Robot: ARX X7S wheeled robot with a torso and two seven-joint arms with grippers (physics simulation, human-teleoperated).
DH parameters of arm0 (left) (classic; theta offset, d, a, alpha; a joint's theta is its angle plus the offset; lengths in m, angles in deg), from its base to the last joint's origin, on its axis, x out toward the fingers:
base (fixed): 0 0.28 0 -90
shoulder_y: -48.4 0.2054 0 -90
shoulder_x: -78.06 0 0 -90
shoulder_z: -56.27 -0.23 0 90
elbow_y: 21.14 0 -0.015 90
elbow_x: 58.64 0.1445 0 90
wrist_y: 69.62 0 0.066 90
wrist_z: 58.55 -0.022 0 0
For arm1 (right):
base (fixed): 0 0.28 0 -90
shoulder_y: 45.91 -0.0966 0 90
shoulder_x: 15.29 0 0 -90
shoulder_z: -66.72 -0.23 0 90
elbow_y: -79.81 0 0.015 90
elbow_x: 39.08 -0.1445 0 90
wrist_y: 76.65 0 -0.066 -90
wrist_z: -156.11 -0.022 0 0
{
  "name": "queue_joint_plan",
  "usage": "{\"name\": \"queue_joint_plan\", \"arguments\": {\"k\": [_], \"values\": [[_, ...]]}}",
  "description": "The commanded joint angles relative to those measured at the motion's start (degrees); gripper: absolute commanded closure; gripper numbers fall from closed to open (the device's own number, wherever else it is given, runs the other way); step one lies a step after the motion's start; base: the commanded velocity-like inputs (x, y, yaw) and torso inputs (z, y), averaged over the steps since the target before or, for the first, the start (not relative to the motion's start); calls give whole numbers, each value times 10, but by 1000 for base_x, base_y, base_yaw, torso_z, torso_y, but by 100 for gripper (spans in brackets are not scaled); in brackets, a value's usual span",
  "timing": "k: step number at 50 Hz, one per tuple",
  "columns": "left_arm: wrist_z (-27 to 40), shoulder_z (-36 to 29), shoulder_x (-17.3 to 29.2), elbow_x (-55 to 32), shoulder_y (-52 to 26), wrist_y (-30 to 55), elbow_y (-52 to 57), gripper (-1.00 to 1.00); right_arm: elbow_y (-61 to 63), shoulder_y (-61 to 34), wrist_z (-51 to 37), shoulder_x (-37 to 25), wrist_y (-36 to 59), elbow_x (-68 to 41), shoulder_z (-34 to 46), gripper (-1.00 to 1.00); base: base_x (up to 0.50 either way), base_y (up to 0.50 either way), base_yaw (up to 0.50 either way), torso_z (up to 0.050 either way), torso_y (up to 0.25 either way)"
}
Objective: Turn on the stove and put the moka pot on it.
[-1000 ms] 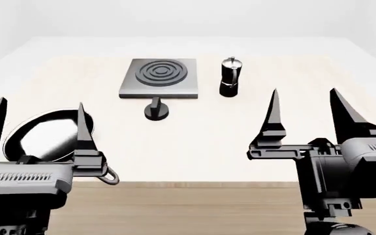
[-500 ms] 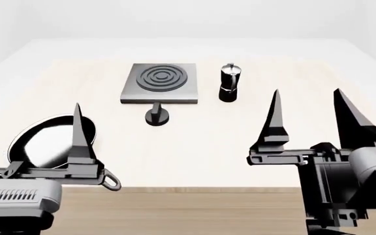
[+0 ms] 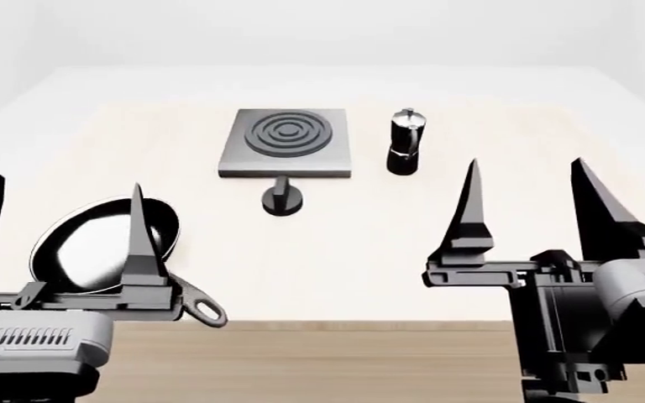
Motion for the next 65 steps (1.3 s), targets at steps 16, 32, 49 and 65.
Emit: {"name": "queue_joint_plan", "arguments": {"k": [16,32,49,65], "values": [[13,-4,6,-5,1,-2,-6,-100,-12,3,-11,-9,-9,-4,12,-100,0,296,0,0,0],[20,-7,10,-13,2,-8,-12,-100,-19,-2,-15,-6,-1,-34,3,-100,6,34,0,0,0],[28,-12,14,-15,6,-16,-18,-100,-25,7,-22,-11,-11,-34,10,-100,151,0,0,0,0],[34,-17,18,-19,4,-20,-23,-100,-28,8,-28,-16,-16,-35,17,-100,170,0,0,0,0]]}}
